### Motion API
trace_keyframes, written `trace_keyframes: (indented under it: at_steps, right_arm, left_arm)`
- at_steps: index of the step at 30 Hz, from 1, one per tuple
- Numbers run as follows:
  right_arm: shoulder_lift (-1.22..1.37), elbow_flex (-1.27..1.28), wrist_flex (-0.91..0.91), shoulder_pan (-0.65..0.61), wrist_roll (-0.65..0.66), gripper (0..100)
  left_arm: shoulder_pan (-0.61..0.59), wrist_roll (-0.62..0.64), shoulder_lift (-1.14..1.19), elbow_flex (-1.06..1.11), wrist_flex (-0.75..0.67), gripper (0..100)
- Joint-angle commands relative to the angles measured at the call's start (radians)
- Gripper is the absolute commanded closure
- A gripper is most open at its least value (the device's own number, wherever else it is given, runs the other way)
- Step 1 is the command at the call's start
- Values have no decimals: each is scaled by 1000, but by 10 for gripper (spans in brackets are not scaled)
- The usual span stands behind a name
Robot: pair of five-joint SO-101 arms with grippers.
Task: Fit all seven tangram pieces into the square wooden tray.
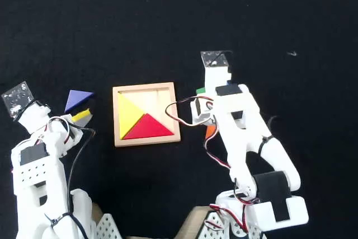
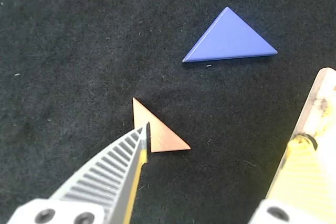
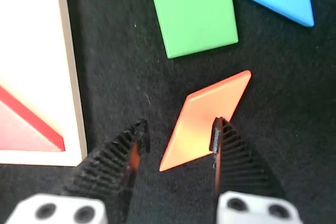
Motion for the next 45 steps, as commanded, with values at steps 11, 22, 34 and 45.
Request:
trace_keyframes:
  at_steps: [11,22,34,45]
  right_arm:
    - [79,-24,-55,29,-6,800]
    - [81,-16,-52,110,52,800]
    - [71,-41,-32,285,132,800]
    - [7,-90,58,253,123,800]
  left_arm:
    - [-4,5,-25,8,-18,608]
    - [-4,3,-25,8,-17,608]
    - [-4,3,-25,8,-18,608]
    - [-4,3,-26,8,-18,608]
